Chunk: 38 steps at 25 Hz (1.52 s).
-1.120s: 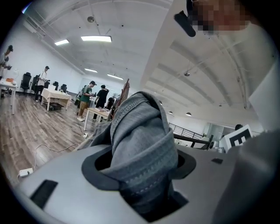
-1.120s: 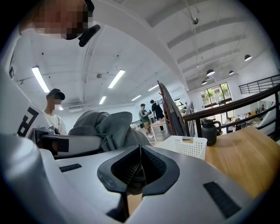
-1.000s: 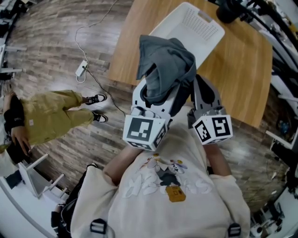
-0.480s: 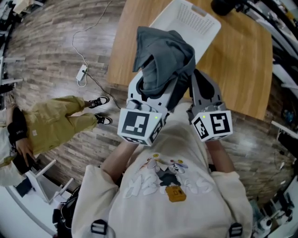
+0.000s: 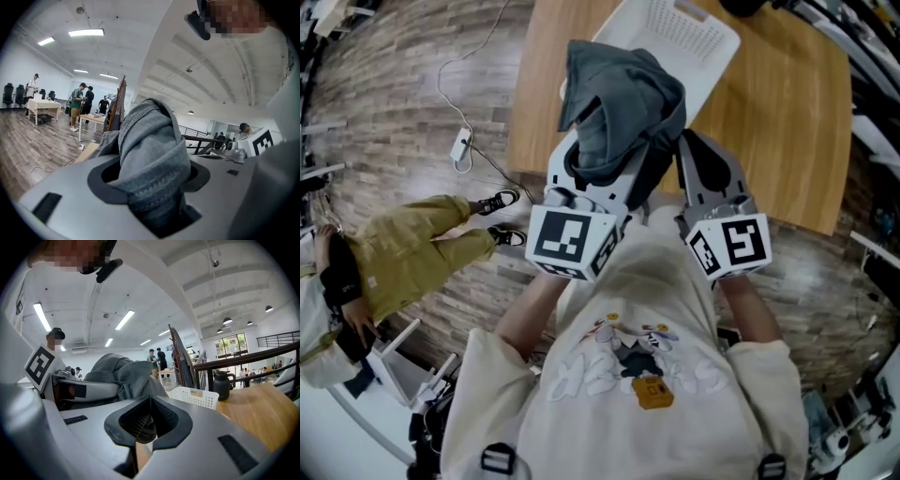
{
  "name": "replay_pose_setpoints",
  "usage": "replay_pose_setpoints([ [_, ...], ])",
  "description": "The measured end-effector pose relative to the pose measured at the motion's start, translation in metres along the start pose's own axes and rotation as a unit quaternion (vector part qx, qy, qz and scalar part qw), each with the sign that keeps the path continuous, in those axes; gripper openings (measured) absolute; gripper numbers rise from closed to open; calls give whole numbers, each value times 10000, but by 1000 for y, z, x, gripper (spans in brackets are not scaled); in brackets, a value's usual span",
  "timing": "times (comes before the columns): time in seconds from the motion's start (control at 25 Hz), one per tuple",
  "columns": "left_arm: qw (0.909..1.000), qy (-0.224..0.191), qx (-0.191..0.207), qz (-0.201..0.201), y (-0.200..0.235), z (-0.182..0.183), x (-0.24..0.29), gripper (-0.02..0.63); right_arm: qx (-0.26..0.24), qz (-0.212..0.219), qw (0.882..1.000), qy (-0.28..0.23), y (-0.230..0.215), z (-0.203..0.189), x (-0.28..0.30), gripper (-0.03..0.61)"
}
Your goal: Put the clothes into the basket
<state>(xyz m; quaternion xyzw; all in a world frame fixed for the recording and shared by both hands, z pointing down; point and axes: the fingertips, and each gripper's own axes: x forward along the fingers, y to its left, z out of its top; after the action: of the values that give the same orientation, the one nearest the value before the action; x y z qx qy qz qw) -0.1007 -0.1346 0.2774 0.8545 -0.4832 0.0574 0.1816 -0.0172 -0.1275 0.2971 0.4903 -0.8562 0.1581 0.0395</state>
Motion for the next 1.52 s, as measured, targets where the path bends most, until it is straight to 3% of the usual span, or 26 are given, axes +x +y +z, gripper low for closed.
replay_pose_setpoints([
  [0.8, 9993, 371, 39, -31, 15, -9, 72, 267, 367, -103, 9989, 281, -51, -8, 52, 25],
  [1.52, 9967, 738, -164, 285, 40, -28, 128, 267, 703, 125, 9949, 707, -90, -31, 101, 25],
])
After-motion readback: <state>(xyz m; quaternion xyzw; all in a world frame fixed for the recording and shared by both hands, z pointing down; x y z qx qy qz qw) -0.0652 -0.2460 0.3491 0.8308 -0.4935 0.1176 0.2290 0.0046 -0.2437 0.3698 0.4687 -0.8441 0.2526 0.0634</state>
